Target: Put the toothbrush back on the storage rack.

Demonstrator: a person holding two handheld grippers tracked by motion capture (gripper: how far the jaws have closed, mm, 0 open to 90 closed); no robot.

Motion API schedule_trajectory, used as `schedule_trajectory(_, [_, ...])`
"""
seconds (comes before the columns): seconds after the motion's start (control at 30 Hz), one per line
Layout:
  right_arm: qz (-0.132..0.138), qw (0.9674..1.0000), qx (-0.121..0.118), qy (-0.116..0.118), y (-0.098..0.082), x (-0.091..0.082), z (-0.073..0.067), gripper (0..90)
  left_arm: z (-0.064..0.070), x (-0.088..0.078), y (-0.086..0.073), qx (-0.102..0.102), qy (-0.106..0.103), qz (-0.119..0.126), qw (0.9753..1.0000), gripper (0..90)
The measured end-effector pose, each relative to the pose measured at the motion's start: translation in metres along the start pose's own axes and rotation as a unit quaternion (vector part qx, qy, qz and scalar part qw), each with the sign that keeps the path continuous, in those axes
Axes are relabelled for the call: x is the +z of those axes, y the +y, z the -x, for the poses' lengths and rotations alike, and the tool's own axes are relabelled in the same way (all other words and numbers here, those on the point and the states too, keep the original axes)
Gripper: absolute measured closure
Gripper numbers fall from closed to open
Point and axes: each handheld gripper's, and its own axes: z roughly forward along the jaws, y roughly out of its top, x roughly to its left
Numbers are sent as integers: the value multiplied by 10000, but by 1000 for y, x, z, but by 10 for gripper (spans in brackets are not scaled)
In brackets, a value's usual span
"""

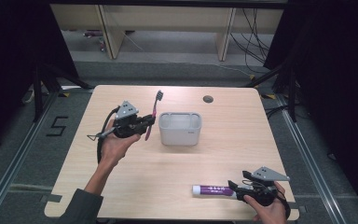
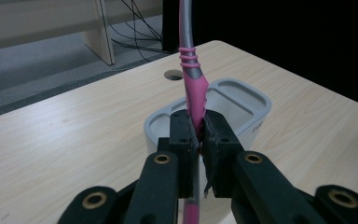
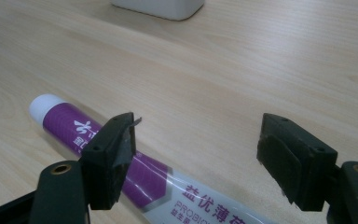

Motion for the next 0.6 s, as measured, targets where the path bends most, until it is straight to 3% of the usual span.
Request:
schedule_trajectory(0.13, [-1, 10000, -14, 10, 0, 0, 1, 285, 5, 7, 8, 24, -16, 40, 10000, 825])
schedule_trajectory(0.2, [-54, 9999, 130, 49, -1, 0, -1, 286, 6, 11, 12, -40, -21, 102, 9999, 825])
schedule_trajectory(0.6, [-65, 9999, 128, 73, -1, 1, -1, 285, 13, 33, 30, -91, 12, 249, 9996, 825])
